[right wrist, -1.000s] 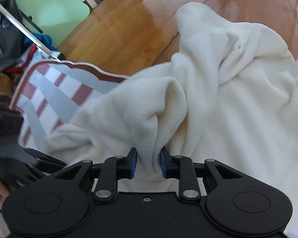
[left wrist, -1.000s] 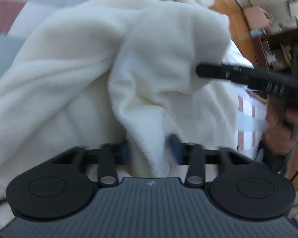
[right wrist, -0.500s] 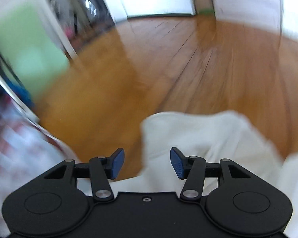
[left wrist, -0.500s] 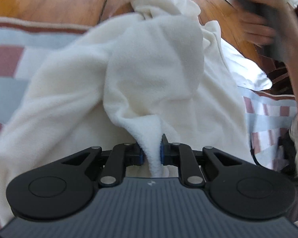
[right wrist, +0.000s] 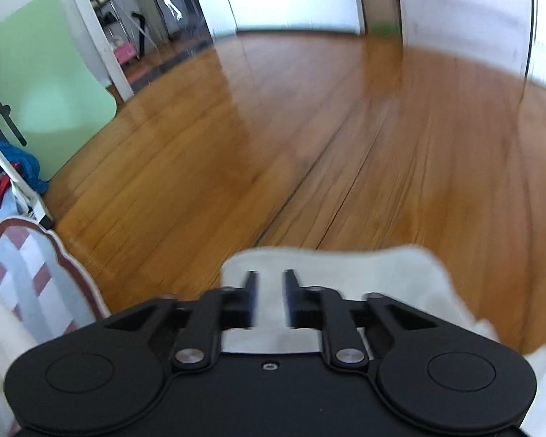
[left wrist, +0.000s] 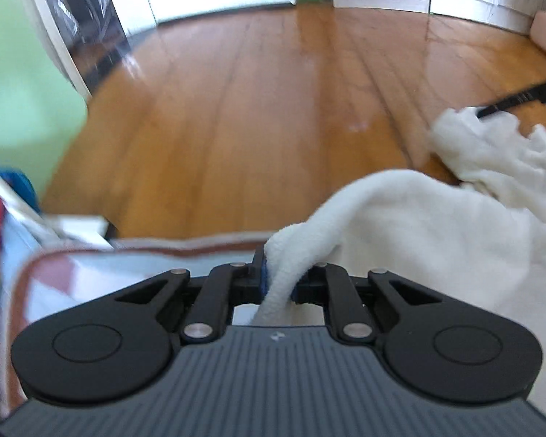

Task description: Fold clothes

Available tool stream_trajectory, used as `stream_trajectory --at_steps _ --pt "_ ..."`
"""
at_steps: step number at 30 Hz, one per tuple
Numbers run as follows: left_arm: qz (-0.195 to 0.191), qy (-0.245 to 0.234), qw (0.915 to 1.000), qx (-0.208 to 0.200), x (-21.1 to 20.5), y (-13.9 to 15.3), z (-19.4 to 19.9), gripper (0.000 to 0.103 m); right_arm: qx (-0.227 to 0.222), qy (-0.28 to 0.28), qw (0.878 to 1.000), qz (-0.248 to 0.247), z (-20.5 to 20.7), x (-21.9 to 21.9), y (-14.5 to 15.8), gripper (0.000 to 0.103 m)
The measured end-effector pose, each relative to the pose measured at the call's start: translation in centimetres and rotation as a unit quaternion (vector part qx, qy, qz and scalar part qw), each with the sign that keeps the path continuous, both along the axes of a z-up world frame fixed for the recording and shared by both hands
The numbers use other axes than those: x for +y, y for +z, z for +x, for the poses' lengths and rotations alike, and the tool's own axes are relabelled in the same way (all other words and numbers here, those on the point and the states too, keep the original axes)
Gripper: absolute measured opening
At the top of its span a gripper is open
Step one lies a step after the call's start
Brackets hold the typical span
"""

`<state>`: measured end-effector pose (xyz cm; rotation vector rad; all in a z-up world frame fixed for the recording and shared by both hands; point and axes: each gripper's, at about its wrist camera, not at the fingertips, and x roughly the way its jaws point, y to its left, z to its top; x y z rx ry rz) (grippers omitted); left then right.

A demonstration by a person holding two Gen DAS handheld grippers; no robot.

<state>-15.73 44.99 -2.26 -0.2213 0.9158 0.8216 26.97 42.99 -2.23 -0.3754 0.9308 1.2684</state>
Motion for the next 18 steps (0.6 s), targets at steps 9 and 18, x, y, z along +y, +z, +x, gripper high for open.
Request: stream_trajectory --at_steps 9,18 --pt "0.077 0.019 0.9948 0.064 5.5 1.1 -0.5 0.011 -0.085 -0.003 0.996 0.009 -1.4 2.0 -2.5 0.004" --pt "0.134 0.235 0.9607 0.060 12.9 -0.9 -9.1 0.012 0.118 -0.139 0.960 0.211 6.8 1.5 -0.9 0.022"
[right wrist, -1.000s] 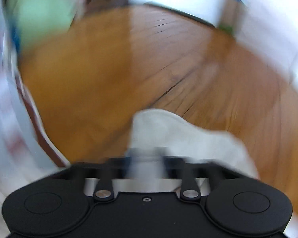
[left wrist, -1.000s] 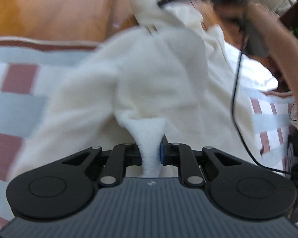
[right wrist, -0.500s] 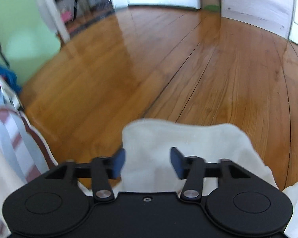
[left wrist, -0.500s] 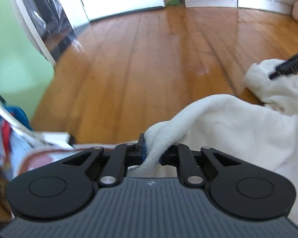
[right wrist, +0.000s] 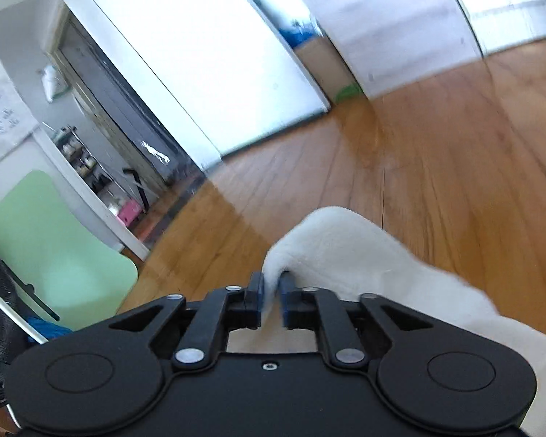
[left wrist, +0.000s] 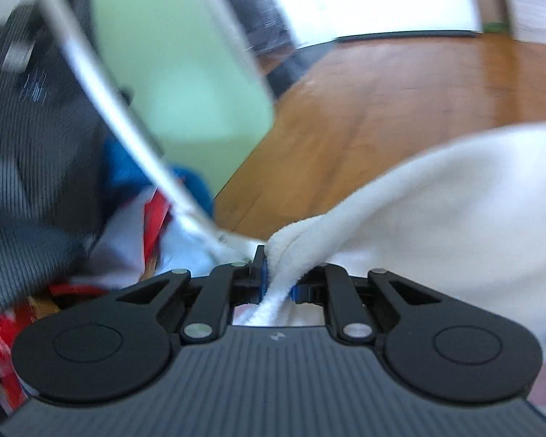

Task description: Fold clothes

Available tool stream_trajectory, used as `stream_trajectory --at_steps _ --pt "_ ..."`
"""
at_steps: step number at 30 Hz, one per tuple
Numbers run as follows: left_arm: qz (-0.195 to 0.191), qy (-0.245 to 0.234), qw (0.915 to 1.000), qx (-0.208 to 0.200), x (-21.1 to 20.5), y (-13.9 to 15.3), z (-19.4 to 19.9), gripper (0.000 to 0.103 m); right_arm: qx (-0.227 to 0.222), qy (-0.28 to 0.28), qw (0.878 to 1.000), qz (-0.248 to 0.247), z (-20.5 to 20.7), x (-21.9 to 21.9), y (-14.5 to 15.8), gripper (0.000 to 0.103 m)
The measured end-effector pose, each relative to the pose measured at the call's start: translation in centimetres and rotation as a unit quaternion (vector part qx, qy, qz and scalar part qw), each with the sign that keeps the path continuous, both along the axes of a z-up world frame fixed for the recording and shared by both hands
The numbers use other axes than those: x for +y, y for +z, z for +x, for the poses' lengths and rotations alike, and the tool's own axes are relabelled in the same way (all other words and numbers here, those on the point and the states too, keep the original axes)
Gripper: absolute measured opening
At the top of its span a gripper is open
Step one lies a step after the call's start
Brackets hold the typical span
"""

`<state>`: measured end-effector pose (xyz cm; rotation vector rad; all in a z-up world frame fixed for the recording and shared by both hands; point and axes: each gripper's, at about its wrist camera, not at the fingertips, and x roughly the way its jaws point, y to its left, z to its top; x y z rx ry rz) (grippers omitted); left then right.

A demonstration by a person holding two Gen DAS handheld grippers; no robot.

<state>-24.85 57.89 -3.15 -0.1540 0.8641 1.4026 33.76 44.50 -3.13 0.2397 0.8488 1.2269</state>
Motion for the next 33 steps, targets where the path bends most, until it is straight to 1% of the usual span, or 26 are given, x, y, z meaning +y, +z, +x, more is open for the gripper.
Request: stream_trajectory --at_steps 2,4,5,6,7,9,10,11,12,14,15,17,18,20,21,22,23,24,26,27,28,29,30,31,32,33 --pt "-0.025 0.035 0.9991 0.002 2.5 -2.4 -0.8 0.015 -0.020 0.009 0.999 -0.031 0.2 0.0 -0.2 0.024" --pt "-0.077 0.065 0.9949 -0.008 4.9 -5.3 -1.2 0.017 -0.020 -0.006 0.999 -0.030 0.5 -2.8 -0.3 0.045" --pt "-0.090 0.066 0.9937 0.002 5.4 -6.4 -0.9 0.019 -0.018 -0.015 0.999 -0.027 0.7 -4.4 -0.4 0.059" --pt "-0.104 0.066 0.9923 0.013 5.9 -7.4 -0.6 0.019 -0.024 -0.024 0.999 -0.036 0.9 -5.8 -0.7 0.060" --pt "-0.091 0.059 0.9936 0.033 5.5 -7.8 0.3 0.021 -0.037 -0.033 0.997 -0.055 1.2 -7.0 -1.1 0.060" --pt "-0.059 0.056 0.9945 0.067 5.1 -7.9 1.9 0.036 -0.063 -0.043 0.991 -0.109 3.1 -8.6 -2.0 0.060" --pt "-0.040 0.060 0.9942 0.080 4.9 -7.6 2.6 0.047 -0.079 -0.048 0.986 -0.135 3.7 -9.6 -2.0 0.060" --pt "-0.023 0.065 0.9950 0.072 4.4 -6.9 3.0 0.049 -0.090 -0.053 0.983 -0.153 4.5 -10.4 -2.0 0.060" --pt "-0.009 0.066 0.9968 0.043 4.0 -5.8 3.4 0.049 -0.098 -0.058 0.979 -0.168 5.3 -11.1 -2.0 0.060" --pt "0.003 0.062 0.9976 -0.029 3.9 -3.9 3.9 0.054 -0.092 -0.068 0.976 -0.187 7.3 -12.2 -1.9 0.060" --pt "0.007 0.061 0.9959 -0.065 3.7 -2.9 4.4 0.057 -0.080 -0.069 0.977 -0.187 8.0 -12.5 -1.9 0.060" --pt "-0.007 0.037 0.9938 -0.105 3.5 -1.7 6.3 0.077 -0.046 -0.054 0.981 -0.178 8.7 -12.3 -2.0 0.060" --pt "-0.019 0.003 0.9952 -0.096 3.1 -1.7 8.2 0.077 -0.025 -0.043 0.984 -0.173 8.8 -12.0 -2.2 0.060" --pt "-0.033 -0.059 0.9951 -0.072 2.2 -1.9 11.9 0.077 0.052 -0.007 0.985 -0.163 9.1 -10.1 -3.6 0.060" --pt "-0.033 -0.091 0.9936 -0.058 1.2 -1.9 13.9 0.077 0.087 0.007 0.983 -0.161 9.1 -9.0 -4.4 0.060" --pt "-0.035 -0.121 0.9905 -0.055 0.3 -2.0 15.8 0.080 0.104 0.012 0.981 -0.162 8.9 -7.8 -4.9 0.060" --pt "-0.046 -0.137 0.9872 -0.068 0.2 -2.3 17.0 0.080 0.112 0.013 0.980 -0.165 8.6 -6.5 -5.2 0.061" --pt "-0.056 -0.153 0.9833 -0.082 0.2 -2.5 18.3 0.080 0.105 0.015 0.979 -0.175 8.2 -5.2 -5.4 0.063" --pt "-0.077 -0.183 0.9740 -0.109 0.0 -3.0 20.8 0.081 0.069 0.020 0.976 -0.204 7.5 -2.7 -5.5 0.066" --pt "-0.092 -0.192 0.9691 -0.125 0.4 -3.4 22.1 0.081 0.050 0.020 0.973 -0.224 7.2 -1.6 -5.7 0.069" --pt "-0.102 -0.194 0.9667 -0.132 0.8 -3.8 23.0 0.081 0.038 0.022 0.967 -0.249 7.0 -0.7 -6.0 0.069" --pt "-0.112 -0.197 0.9642 -0.138 1.2 -4.1 24.0 0.080 0.043 0.027 0.963 -0.265 6.9 -0.4 -6.5 0.069" --pt "-0.119 -0.193 0.9642 -0.138 0.7 -4.3 25.7 0.081 0.057 0.033 0.960 -0.272 6.7 -0.5 -7.2 0.056" --pt "-0.122 -0.189 0.9647 -0.137 0.5 -4.5 26.6 0.080 0.070 0.039 0.957 -0.279 6.6 -0.6 -7.8 0.036" --pt "-0.119 -0.186 0.9661 -0.134 0.6 -4.9 27.3 0.080 0.066 0.041 0.960 -0.269 6.2 -1.0 -7.9 0.019" --pt "-0.107 -0.183 0.9705 -0.115 0.4 -5.4 28.1 0.080 0.023 0.038 0.970 -0.239 5.0 -2.0 -7.0 0.018"
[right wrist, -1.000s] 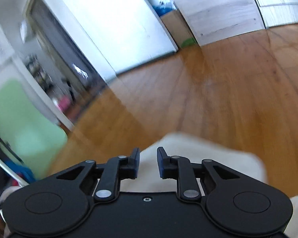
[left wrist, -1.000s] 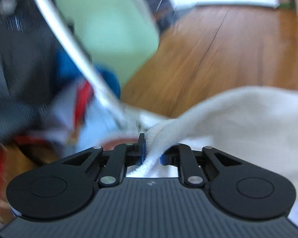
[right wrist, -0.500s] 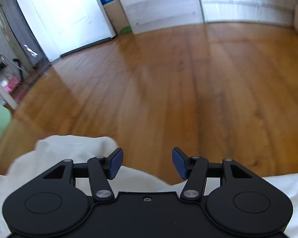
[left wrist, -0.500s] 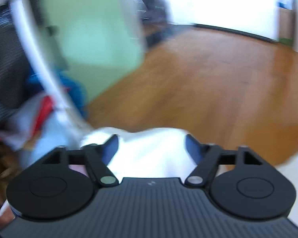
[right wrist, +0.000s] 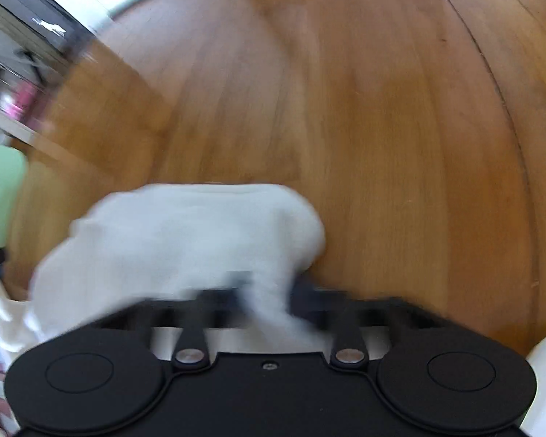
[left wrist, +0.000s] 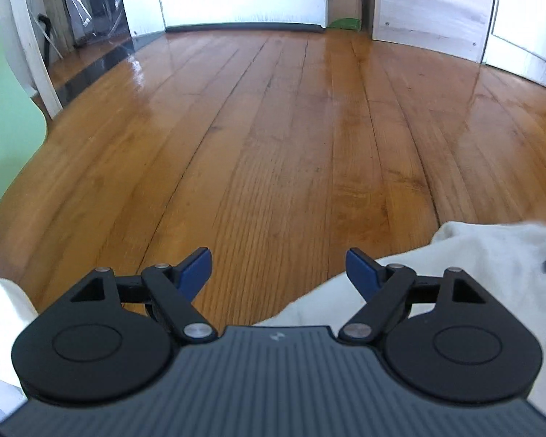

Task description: Fold clothes

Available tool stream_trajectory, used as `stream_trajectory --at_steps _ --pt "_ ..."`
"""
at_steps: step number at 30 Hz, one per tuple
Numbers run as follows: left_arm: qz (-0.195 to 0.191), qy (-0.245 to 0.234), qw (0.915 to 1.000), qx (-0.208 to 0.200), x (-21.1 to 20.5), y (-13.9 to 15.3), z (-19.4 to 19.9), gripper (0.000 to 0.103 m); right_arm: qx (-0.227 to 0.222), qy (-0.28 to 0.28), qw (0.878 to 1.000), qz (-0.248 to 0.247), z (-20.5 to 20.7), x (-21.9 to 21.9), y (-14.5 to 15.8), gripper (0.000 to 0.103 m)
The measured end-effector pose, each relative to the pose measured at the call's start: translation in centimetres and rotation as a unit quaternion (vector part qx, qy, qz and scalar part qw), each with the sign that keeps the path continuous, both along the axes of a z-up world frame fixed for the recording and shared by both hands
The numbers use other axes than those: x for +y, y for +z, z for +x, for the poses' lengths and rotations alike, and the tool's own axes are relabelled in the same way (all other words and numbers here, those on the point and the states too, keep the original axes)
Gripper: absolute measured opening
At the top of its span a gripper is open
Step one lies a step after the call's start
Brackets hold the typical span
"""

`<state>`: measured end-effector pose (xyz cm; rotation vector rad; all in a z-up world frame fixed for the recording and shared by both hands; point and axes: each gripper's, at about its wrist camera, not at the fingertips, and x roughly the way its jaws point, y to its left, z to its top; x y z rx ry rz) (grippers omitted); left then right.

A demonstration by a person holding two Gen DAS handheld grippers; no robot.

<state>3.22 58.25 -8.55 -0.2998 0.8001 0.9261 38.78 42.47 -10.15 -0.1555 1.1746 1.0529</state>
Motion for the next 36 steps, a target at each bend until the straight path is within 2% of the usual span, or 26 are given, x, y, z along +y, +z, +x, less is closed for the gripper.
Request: stream_trajectory --at_steps 1,2,3,4,5,6,7,8,10,11,13,15,17,18,20,21,23,25,29,30,31,32,33,34,36 --pt "0.022 -0.006 0.9994 0.027 -1.0 -0.4 0.7 0.080 -0.059 0.009 0.997 0.038 -1.5 -1.2 1.2 0.017" --pt "0.043 -0.012 0.9975 0.054 -2.1 -0.8 1.5 0.080 -0.125 0.023 0.989 0.082 -3.5 -2.8 2.3 0.017" --pt "0.044 -0.023 0.9972 0.056 -2.5 -1.1 1.7 0.080 -0.201 0.056 0.971 0.115 -6.4 -4.4 2.9 0.017" --pt "0.044 -0.033 0.9968 0.058 -2.9 -1.5 1.9 0.080 -0.280 0.098 0.945 0.136 -9.6 -5.8 3.4 0.017" --pt "0.044 -0.044 0.9963 0.059 -3.4 -1.8 2.1 0.080 -0.347 0.144 0.917 0.134 -12.7 -6.9 3.2 0.017" --pt "0.025 -0.050 0.9974 0.044 -3.7 -2.0 2.1 0.080 -0.403 0.191 0.888 0.114 -15.7 -7.6 2.6 0.017" --pt "0.015 -0.056 0.9978 0.031 -3.9 -2.1 1.9 0.080 -0.418 0.228 0.873 0.101 -17.6 -8.4 2.0 0.017" --pt "0.006 -0.061 0.9979 0.019 -4.1 -2.2 1.8 0.080 -0.402 0.258 0.873 0.094 -18.9 -9.3 1.3 0.018" --pt "0.007 -0.063 0.9978 0.020 -4.8 -2.6 1.5 0.080 -0.319 0.301 0.895 0.086 -19.5 -11.1 0.2 0.018" --pt "0.008 -0.063 0.9976 0.026 -5.3 -2.8 1.5 0.080 -0.281 0.310 0.905 0.081 -19.4 -11.9 -0.2 0.018" --pt "0.002 -0.072 0.9972 0.016 -6.2 -2.8 1.6 0.080 -0.233 0.304 0.922 0.058 -18.6 -12.8 -0.7 0.020" --pt "-0.017 -0.088 0.9959 -0.014 -6.2 -2.5 2.1 0.081 -0.203 0.308 0.929 0.039 -18.0 -13.3 -0.5 0.023" --pt "-0.033 -0.105 0.9931 -0.041 -7.1 -1.9 2.4 0.081 -0.178 0.313 0.932 0.031 -17.4 -13.1 0.4 0.032" --pt "-0.035 -0.116 0.9914 -0.050 -7.5 -1.7 2.8 0.081 -0.165 0.316 0.934 0.028 -17.1 -12.9 0.9 0.032" --pt "-0.033 -0.140 0.9876 -0.064 -8.1 -1.5 4.3 0.085 -0.151 0.303 0.940 0.042 -16.3 -12.6 1.8 0.034" --pt "-0.028 -0.152 0.9856 -0.070 -8.4 -1.6 5.2 0.087 -0.146 0.294 0.943 0.052 -15.9 -12.4 2.2 0.040" --pt "-0.027 -0.169 0.9822 -0.077 -8.3 -2.0 7.7 0.097 -0.134 0.273 0.950 0.067 -14.9 -12.1 3.0 0.047" --pt "-0.033 -0.181 0.9796 -0.080 -7.6 -2.7 10.6 0.098 -0.131 0.243 0.959 0.066 -13.8 -12.0 3.2 0.047" --pt "-0.094 -0.237 0.9670 -0.001 -7.1 -4.3 15.7 0.098 -0.157 0.171 0.972 0.038 -12.0 -11.9 2.7 0.049" --pt "-0.097 -0.240 0.9660 0.004 -7.3 -4.5 16.2 0.098 -0.157 0.152 0.975 0.027 -11.5 -11.9 2.5 0.050" --pt "-0.093 -0.230 0.9686 -0.004 -7.6 -4.6 16.1 0.098 -0.148 0.151 0.977 0.021 -11.1 -11.8 2.3 0.050" --pt "-0.096 -0.218 0.9711 -0.013 -7.7 -4.6 15.9 0.098 -0.141 0.174 0.974 0.020 -11.3 -11.7 2.1 0.048" --pt "-0.113 -0.210 0.9710 -0.023 -7.7 -4.9 15.7 0.098 -0.153 0.208 0.966 0.019 -12.0 -11.8 2.1 0.048" --pt "-0.129 -0.202 0.9704 -0.033 -7.6 -5.1 15.4 0.098 -0.179 0.249 0.952 0.018 -13.4 -11.9 2.2 0.048" --pt "-0.169 -0.207 0.9618 -0.059 -7.1 -5.5 14.5 0.098 -0.233 0.316 0.920 0.019 -16.6 -12.2 2.2 0.052"
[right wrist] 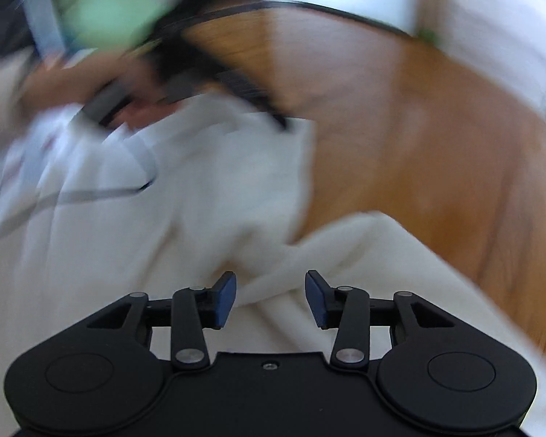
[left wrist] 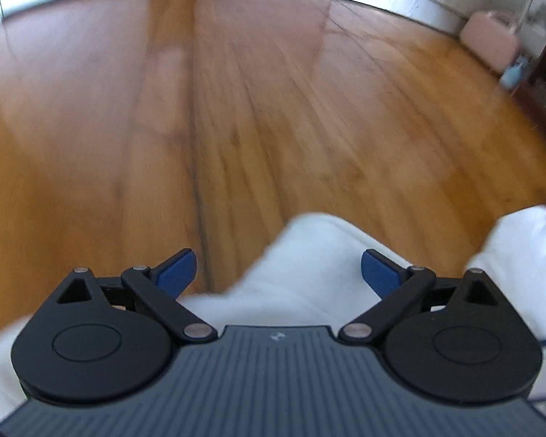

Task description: Fold clothes

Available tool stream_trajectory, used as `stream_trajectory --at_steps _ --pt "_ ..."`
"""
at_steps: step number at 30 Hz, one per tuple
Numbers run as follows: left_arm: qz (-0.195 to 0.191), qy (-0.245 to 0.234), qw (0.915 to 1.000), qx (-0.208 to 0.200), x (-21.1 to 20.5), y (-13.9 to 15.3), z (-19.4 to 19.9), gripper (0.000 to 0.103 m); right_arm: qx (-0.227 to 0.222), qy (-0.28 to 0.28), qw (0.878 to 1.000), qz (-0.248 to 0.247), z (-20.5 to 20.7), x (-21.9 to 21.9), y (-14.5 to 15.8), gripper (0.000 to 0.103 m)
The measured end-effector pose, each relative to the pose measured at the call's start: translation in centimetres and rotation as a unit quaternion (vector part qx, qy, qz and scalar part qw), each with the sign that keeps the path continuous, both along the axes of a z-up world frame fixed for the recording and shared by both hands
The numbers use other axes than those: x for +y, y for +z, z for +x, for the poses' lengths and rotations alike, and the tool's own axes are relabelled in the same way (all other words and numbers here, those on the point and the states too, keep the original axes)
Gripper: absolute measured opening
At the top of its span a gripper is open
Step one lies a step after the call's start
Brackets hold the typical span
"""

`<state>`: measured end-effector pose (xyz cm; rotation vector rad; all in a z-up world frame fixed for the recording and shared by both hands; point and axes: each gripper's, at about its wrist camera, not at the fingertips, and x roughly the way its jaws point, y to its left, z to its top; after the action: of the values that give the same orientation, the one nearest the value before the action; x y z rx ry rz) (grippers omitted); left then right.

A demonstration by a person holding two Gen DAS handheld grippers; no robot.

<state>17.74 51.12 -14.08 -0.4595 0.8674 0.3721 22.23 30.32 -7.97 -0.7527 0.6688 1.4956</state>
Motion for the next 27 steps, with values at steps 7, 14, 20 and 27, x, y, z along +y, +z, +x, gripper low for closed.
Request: stream_trajectory --at_steps 7,14,20,27 --pt "0.075 -0.052 0.9949 0.043 -1.7 -1.9 -0.4 0.051 -0.077 -0.014 0.997 -0.023 -1.9 1.6 -3.7 0.072" --pt "0.310 -0.017 0.9489 -0.057 -5.5 3.1 -2.5 0.016 -0.067 -0.103 0.990 0.066 0.1 3.5 -2.3 0.021" --pt "0.351 0.064 0.9342 -0.013 -3.3 3.3 -0.5 0.031 -0.063 -0.271 0.958 0.069 4.8 4.3 -3.1 0.037" --pt "0.209 0.162 0.9644 0.003 -0.4 2.6 -2.8 0.065 -0.007 -0.309 0.946 0.099 6.3 0.1 -3.2 0.055"
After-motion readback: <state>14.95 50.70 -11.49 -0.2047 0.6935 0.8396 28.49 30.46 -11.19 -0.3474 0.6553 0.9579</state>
